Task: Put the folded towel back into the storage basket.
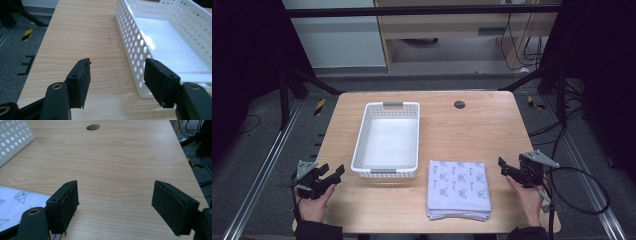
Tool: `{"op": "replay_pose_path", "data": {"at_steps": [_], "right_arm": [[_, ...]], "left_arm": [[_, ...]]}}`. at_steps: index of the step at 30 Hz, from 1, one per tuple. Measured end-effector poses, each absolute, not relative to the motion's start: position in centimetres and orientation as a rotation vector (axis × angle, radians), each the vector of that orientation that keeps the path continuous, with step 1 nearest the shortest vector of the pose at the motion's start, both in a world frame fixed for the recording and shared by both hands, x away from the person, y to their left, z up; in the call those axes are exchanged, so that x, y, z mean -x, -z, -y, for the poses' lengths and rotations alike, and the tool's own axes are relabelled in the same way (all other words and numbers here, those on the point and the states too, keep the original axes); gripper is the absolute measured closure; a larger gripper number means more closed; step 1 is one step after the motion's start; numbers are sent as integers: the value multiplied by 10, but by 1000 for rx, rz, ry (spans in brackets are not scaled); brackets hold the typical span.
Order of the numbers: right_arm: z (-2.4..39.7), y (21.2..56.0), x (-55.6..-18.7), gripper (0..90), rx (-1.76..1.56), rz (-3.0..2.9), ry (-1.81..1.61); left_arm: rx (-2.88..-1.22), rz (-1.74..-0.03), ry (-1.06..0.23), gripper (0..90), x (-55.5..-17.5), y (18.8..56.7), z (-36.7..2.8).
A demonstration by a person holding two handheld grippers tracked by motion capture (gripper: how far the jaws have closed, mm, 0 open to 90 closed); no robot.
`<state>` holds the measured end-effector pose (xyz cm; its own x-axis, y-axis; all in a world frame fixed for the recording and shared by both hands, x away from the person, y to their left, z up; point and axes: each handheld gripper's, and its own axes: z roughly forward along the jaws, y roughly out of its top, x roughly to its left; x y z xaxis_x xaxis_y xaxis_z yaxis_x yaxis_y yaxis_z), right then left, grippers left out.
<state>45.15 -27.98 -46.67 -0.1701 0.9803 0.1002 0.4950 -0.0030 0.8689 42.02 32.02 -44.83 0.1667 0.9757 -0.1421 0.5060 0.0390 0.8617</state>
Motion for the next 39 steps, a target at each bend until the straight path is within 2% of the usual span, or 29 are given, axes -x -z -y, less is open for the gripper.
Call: {"op": "replay_pose_path", "data": {"at_steps": [15, 24, 31, 39], "right_arm": [[275, 456, -447, 273, -1479, -1775, -1161], [265, 435, -453, 279, -1453, -1731, -1227], [252, 406, -454, 266, -1384, -1714, -1229], [242, 400, -454, 270, -1382, -1754, -1306]], "left_arm": [[-1626, -1328, -629, 387, -409, 437, -279], [-1646, -1212, -626, 385, -414, 413, -246], [-1620, -1135, -634, 383, -424, 384, -219], [-1602, -1080, -614, 387, -431, 370, -191]]}}
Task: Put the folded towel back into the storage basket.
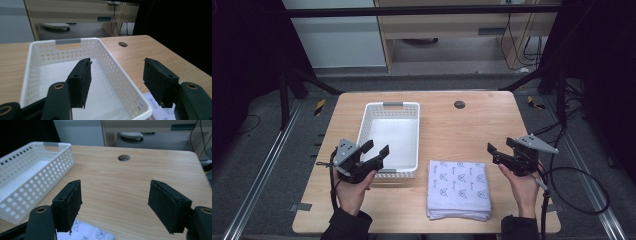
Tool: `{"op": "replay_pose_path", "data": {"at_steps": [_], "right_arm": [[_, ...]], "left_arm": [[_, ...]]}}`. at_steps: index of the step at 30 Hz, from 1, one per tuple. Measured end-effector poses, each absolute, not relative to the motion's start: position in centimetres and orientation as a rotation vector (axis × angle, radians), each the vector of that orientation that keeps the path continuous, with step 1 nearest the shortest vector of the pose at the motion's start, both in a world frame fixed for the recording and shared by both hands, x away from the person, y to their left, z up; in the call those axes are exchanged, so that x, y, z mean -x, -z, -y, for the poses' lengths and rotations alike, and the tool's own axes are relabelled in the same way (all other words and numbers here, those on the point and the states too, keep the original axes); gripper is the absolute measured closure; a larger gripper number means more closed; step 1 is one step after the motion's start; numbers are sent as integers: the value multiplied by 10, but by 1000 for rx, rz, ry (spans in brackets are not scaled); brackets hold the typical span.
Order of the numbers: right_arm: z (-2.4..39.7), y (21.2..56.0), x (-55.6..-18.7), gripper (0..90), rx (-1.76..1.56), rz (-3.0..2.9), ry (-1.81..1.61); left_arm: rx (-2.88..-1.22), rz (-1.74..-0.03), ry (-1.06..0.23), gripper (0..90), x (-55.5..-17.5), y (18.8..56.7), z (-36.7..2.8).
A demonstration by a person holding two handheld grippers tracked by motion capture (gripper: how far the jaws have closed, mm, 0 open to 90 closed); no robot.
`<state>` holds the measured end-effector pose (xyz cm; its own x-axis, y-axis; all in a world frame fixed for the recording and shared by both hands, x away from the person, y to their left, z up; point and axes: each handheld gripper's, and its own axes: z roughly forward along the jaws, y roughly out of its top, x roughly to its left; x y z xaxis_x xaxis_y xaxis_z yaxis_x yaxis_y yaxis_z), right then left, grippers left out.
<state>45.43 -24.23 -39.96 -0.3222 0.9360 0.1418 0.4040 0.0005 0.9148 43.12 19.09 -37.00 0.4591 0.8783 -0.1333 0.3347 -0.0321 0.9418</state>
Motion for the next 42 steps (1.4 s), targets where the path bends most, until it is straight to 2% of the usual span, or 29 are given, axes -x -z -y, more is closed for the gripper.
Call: {"op": "replay_pose_path", "data": {"at_steps": [5, 9, 14, 21, 30, 34, 42], "right_arm": [[231, 412, -458, 278, -1372, -1767, -1406], [224, 415, -464, 308, -1372, -1829, -1360], [226, 414, -463, 315, -1324, -1838, -1412], [228, 425, -459, 284, -1279, -1878, -1430], [230, 438, -459, 318, -1319, -1978, -1344], [231, 446, -457, 361, -1341, -1979, -1350], [224, 460, -453, 373, -1347, -1995, -1295]], "left_arm": [[-1613, -1022, -620, 388, -431, 364, -162], [-1625, -997, -591, 387, -430, 368, -144], [-1627, -984, -564, 387, -425, 375, -134], [-1708, -985, -497, 394, -412, 409, -114], [-1781, -1012, -453, 431, -397, 444, -103], [-1798, -1035, -425, 439, -394, 458, -101], [-1830, -1097, -371, 440, -395, 485, -97]]}}
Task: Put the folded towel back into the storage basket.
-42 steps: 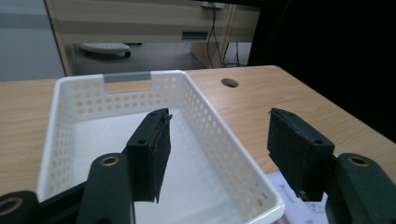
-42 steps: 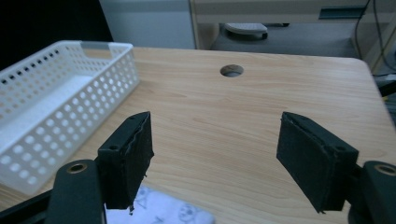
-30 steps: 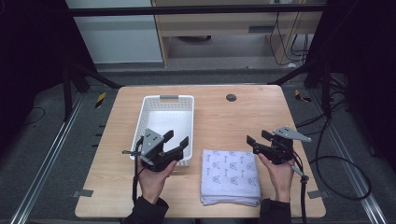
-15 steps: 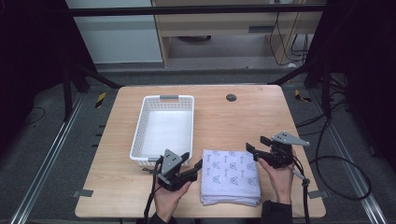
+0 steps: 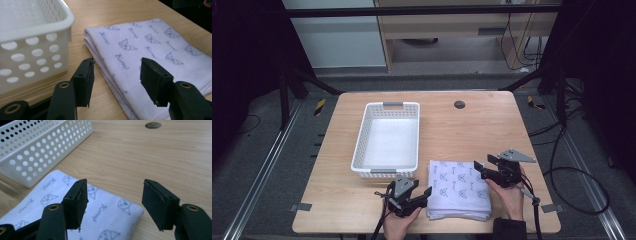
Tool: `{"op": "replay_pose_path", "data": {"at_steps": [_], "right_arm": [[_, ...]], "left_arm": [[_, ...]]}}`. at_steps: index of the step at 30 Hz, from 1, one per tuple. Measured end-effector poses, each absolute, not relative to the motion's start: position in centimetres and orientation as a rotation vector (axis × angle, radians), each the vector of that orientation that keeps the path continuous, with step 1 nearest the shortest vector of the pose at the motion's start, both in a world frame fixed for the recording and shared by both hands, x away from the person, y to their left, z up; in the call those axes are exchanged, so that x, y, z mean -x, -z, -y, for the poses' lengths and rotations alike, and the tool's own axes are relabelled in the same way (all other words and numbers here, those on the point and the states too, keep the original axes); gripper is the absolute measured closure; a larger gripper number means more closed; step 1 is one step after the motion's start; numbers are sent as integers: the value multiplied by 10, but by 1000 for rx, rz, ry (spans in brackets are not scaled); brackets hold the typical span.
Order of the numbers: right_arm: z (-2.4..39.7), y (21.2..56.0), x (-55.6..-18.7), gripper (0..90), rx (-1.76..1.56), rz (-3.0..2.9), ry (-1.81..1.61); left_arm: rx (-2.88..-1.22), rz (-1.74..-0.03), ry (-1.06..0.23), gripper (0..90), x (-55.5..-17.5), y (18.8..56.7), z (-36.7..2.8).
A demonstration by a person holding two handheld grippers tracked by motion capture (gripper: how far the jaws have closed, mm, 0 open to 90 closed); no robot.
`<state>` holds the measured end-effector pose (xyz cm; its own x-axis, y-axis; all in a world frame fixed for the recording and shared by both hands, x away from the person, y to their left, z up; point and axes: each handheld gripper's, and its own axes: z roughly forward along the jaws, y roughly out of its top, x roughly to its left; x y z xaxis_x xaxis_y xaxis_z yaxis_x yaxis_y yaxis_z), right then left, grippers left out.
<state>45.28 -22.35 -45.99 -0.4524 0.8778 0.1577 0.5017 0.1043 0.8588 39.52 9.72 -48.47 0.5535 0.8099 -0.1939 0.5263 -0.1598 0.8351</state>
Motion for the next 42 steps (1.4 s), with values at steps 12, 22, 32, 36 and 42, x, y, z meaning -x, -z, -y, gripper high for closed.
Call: {"op": "replay_pose_path", "data": {"at_steps": [12, 22, 32, 36, 42], "right_arm": [[225, 480, -452, 387, -1449, -2031, -1204], [223, 498, -456, 388, -1526, -2060, -1128], [220, 501, -458, 417, -1562, -2075, -1095], [219, 502, -460, 431, -1581, -2081, -1095], [218, 503, -458, 529, -1579, -2093, -1119]], "left_arm": [[-1888, -1125, -324, 437, -402, 501, -84], [-1923, -1131, -351, 398, -402, 505, -78], [-1970, -1153, -366, 377, -404, 505, -71], [-1967, -1150, -342, 383, -406, 506, -70], [-1956, -1153, -297, 475, -407, 505, -67]]}}
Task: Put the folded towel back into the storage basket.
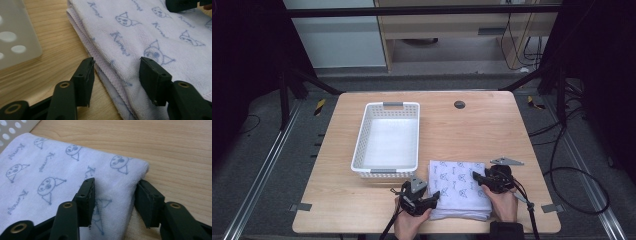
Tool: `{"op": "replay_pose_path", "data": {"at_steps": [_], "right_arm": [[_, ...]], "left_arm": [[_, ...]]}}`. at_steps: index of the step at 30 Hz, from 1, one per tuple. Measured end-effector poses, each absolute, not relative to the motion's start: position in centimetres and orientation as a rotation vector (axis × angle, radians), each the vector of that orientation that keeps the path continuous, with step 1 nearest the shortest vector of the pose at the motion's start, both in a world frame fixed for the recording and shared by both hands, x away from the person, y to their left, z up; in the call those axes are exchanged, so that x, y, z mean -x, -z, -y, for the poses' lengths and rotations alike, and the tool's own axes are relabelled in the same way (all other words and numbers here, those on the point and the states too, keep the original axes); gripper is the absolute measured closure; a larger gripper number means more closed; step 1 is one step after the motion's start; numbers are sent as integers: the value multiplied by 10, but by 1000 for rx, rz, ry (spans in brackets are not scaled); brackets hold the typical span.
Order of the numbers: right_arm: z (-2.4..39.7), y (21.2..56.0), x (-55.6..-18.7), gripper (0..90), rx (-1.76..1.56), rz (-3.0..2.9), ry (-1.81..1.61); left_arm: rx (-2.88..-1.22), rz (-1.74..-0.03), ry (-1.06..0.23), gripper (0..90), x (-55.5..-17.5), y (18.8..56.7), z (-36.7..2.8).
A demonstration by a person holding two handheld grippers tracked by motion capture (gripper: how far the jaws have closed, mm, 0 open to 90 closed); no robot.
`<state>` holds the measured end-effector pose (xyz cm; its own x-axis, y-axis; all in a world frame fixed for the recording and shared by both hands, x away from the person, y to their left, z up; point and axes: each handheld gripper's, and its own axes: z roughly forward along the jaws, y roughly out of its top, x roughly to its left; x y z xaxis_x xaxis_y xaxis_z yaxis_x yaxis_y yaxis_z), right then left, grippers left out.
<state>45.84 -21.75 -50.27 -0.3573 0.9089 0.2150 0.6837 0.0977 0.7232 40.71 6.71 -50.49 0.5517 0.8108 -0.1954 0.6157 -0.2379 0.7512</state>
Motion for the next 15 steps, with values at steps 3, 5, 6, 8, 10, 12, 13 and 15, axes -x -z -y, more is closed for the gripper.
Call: {"op": "replay_pose_path", "data": {"at_steps": [3, 5, 6, 8, 10, 12, 13, 15], "right_arm": [[218, 503, -458, 566, -1592, -2093, -1134], [217, 503, -457, 599, -1599, -2086, -1150], [217, 503, -457, 619, -1618, -2079, -1165], [218, 504, -456, 646, -1620, -2074, -1180], [218, 506, -455, 690, -1625, -2061, -1211], [218, 505, -455, 706, -1635, -2056, -1215], [218, 504, -455, 733, -1641, -2050, -1214], [218, 503, -455, 744, -1645, -2045, -1211]], "left_arm": [[-1951, -1158, -273, 538, -408, 505, -67], [-1947, -1156, -262, 559, -408, 505, -67], [-1940, -1156, -248, 584, -408, 505, -67], [-1930, -1156, -235, 611, -408, 506, -67], [-1913, -1146, -214, 673, -408, 507, -69], [-1909, -1147, -217, 705, -407, 507, -69], [-1900, -1146, -226, 719, -406, 507, -68], [-1889, -1146, -225, 733, -405, 506, -69]]}}
